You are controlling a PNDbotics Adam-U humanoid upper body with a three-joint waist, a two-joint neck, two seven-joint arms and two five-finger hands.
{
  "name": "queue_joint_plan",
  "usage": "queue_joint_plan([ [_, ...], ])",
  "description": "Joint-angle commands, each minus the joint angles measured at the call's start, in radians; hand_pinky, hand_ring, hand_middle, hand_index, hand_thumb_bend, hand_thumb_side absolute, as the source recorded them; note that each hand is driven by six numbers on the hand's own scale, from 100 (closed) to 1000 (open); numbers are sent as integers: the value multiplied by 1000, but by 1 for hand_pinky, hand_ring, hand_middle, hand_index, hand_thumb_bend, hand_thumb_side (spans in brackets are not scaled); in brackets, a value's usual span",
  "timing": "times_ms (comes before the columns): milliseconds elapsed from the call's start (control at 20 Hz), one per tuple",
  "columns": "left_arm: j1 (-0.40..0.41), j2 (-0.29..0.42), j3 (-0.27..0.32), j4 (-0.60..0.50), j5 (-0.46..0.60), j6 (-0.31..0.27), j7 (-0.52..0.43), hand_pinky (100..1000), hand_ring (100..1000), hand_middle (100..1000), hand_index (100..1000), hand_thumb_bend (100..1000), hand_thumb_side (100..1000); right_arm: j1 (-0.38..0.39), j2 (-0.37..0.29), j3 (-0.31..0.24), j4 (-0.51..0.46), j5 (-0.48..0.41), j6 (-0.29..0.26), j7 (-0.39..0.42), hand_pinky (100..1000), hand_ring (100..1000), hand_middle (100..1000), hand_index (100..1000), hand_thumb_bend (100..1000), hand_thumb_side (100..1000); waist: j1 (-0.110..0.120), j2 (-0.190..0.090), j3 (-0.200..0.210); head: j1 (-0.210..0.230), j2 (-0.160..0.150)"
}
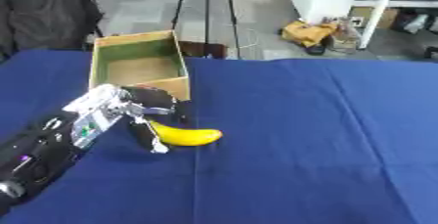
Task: Pick up objects on the table and place them in the box.
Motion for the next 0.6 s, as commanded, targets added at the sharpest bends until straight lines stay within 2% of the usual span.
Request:
queue_joint_plan([
  [50, -14, 7, 9, 2, -17, -5, 5, 742, 706, 713, 845, 634, 371, -7, -13, -3, -17, -8, -3, 3, 669, 624, 639, 727, 100, 645, -2, -14, -1, 1, 9],
  [600, -4, -5, 11, 31, -38, -5, 18, 712, 677, 686, 836, 601, 363, -6, -12, -3, -17, -8, -3, 3, 669, 623, 639, 727, 100, 644, -3, -14, -3, 3, 9],
])
